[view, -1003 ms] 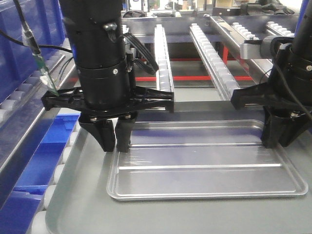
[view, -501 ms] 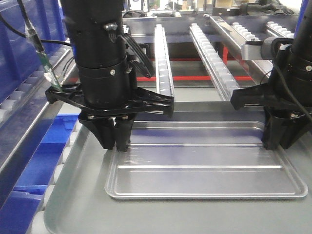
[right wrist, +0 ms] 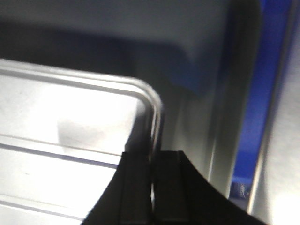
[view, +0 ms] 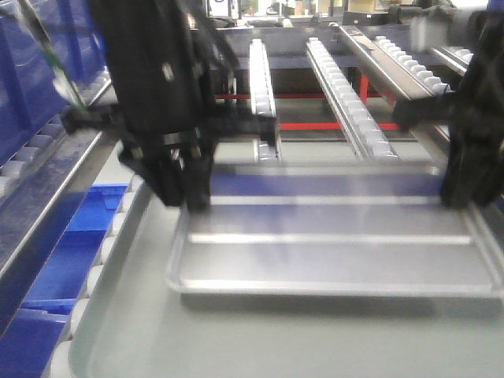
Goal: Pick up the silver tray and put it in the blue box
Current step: 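Lift the silver tray with both grippers off the shelf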
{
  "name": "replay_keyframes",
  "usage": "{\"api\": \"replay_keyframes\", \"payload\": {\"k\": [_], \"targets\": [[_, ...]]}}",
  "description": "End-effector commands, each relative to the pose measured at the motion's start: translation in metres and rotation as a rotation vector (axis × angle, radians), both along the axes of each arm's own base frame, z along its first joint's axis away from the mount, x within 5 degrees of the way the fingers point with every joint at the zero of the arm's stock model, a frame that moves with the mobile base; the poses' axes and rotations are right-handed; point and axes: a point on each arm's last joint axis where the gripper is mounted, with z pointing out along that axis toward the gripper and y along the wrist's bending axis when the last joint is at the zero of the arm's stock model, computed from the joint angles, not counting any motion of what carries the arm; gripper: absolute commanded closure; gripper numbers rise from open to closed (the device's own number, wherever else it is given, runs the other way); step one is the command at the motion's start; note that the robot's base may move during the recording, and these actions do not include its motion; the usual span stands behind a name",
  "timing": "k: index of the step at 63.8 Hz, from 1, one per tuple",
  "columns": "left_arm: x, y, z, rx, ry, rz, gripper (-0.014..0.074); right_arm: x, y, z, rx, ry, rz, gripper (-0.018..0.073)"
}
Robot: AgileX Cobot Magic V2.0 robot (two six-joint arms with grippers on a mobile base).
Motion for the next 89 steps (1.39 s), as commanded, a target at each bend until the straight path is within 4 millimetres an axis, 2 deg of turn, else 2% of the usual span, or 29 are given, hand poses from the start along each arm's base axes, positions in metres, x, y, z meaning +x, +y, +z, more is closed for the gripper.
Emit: {"api": "replay_keyframes", "payload": {"k": [1, 21, 27, 35, 43, 55, 70, 89], "targets": [[-0.006, 0.010, 0.040, -0.032, -0.096, -0.014, 0.0587, -0.007, -0.005, 0.026, -0.005, -0.084, 0.015, 0.0503], [-0.023, 0.028, 0.080, -0.034, -0.146, -0.007, 0.0586, -0.018, -0.009, 0.072, 0.004, -0.121, 0.009, 0.0503], [-0.028, 0.024, 0.098, -0.011, -0.185, -0.029, 0.0586, -0.018, -0.008, 0.085, 0.010, -0.140, 0.012, 0.0503], [-0.034, 0.013, 0.123, -0.066, -0.237, -0.057, 0.0586, -0.018, -0.006, 0.100, 0.017, -0.161, 0.020, 0.0503], [-0.037, 0.009, 0.139, -0.105, -0.267, -0.064, 0.0586, -0.018, -0.003, 0.111, 0.024, -0.179, 0.028, 0.0503], [-0.036, 0.008, 0.139, -0.107, -0.265, -0.062, 0.0586, -0.017, -0.002, 0.124, 0.035, -0.209, 0.027, 0.0503], [-0.032, 0.002, 0.128, -0.083, -0.243, -0.063, 0.0586, -0.017, -0.002, 0.124, 0.036, -0.213, 0.027, 0.0503], [-0.033, 0.003, 0.126, -0.061, -0.221, -0.055, 0.0586, -0.017, -0.003, 0.124, 0.033, -0.206, 0.027, 0.0503]]}}
